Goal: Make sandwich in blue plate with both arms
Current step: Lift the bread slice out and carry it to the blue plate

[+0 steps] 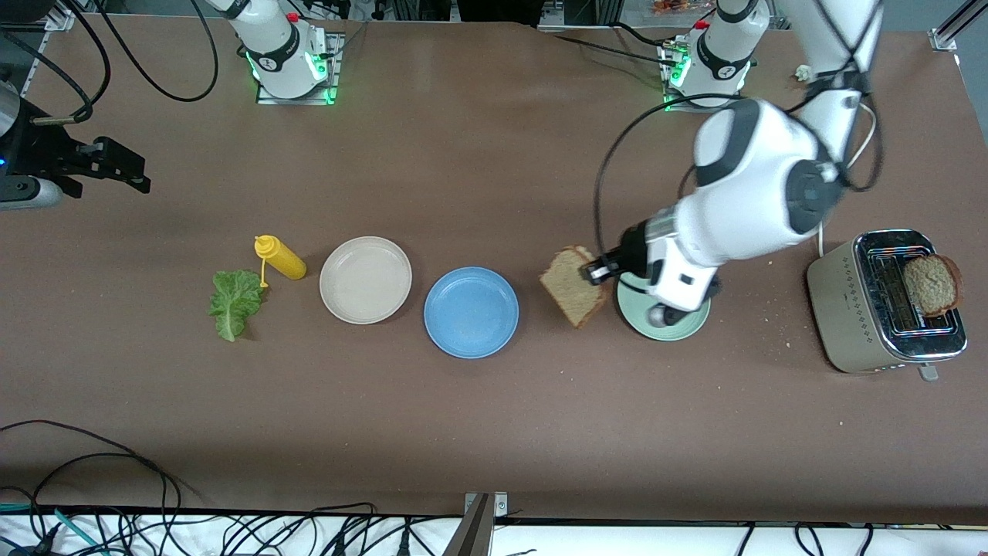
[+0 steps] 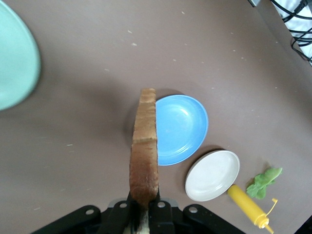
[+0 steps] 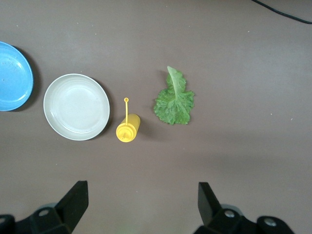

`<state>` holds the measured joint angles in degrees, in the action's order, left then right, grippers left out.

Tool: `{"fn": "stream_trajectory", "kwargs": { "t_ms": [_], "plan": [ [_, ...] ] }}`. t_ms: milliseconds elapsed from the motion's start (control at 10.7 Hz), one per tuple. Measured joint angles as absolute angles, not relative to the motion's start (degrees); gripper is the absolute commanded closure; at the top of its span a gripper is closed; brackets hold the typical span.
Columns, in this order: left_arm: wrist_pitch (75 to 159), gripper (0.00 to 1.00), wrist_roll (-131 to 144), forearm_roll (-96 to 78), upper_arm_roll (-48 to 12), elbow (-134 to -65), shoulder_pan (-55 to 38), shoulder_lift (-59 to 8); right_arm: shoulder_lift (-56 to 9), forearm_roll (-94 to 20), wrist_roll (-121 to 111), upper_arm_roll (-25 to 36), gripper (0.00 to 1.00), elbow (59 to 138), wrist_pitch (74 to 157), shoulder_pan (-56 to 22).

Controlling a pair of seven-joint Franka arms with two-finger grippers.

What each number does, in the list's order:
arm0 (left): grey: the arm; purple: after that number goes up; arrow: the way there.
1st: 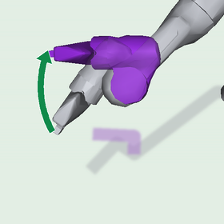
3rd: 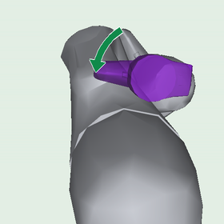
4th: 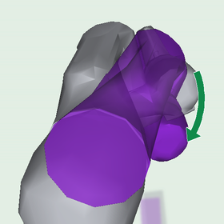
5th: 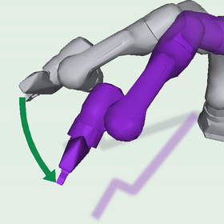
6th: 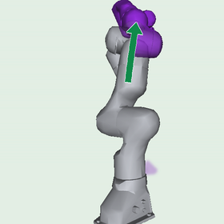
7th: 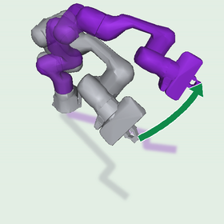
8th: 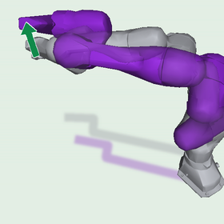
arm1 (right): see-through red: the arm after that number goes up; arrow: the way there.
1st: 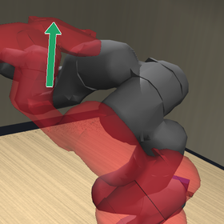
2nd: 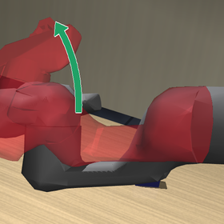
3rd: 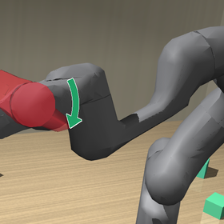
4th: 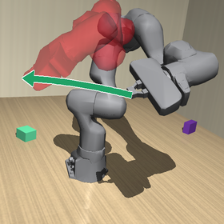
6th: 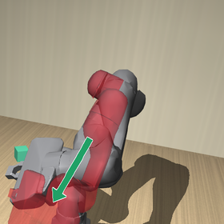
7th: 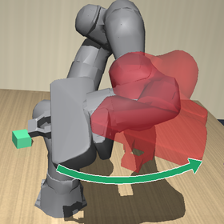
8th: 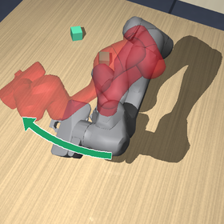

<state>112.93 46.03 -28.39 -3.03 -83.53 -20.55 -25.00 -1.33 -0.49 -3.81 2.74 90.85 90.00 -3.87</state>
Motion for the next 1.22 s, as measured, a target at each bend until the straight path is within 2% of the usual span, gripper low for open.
{"fn": "stream_trajectory", "kwargs": {
  "t_ms": [281,469,844,1219],
  "plan": [
    [132.15,1.0,50.68,-30.45,-3.06,-85.77,-28.82,-30.69,-1.42,-0.5,-3.78,2.78,0.0,90.88,89.99,-3.86],
    [141.61,1.0,52.54,-30.47,-3.03,-85.76,-32.37,-34.5,-1.5,-0.5,-3.76,2.79,0.0,90.89,89.99,-3.85],
    [149.27,1.0,52.9,-30.47,-2.99,-84.75,-34.79,-39.36,-1.52,-0.5,-3.72,2.81,0.0,90.89,89.99,-3.84],
    [150.19,1.0,53.37,-30.48,-3.0,-82.6,-37.04,-42.82,-1.52,-0.5,-3.69,2.82,0.0,90.89,89.99,-3.84]
  ]
}}
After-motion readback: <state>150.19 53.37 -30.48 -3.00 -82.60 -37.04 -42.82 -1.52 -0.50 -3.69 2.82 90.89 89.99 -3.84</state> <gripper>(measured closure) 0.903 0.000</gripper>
